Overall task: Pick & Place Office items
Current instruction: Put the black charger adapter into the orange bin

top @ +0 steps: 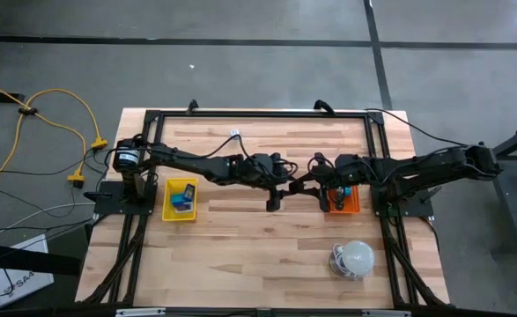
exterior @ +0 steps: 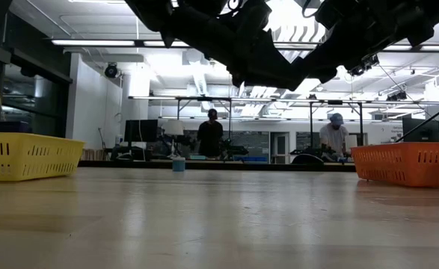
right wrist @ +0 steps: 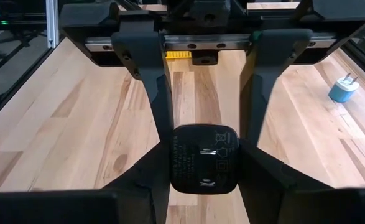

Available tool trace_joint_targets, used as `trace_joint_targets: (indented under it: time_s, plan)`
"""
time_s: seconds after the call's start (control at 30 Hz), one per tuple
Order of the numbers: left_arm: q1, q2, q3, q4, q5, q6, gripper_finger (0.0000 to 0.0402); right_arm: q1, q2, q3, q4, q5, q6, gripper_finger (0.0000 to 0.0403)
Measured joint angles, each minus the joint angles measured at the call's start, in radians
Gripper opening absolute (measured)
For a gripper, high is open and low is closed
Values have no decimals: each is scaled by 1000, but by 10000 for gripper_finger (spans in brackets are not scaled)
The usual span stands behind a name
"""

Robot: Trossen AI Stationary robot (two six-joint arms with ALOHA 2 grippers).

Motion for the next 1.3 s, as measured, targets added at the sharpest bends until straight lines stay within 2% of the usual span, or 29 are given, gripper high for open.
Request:
trace_joint_targets:
  time_s: [0.17,0.27,0.9,1.07,1.3]
  plan:
    - [0,0,0,1,0,0,251,0,0,0,-1,-5,0,139]
    - [-4,0,0,1,0,0,260,0,0,0,-2,-5,0,139]
    - [-27,0,0,2,-11,0,262,0,-15,0,-151,-7,48,139]
    - [-21,0,0,1,-11,0,262,0,-76,0,-238,-5,62,139]
    - [-21,0,0,2,-11,0,262,0,-198,0,-412,66,140,139]
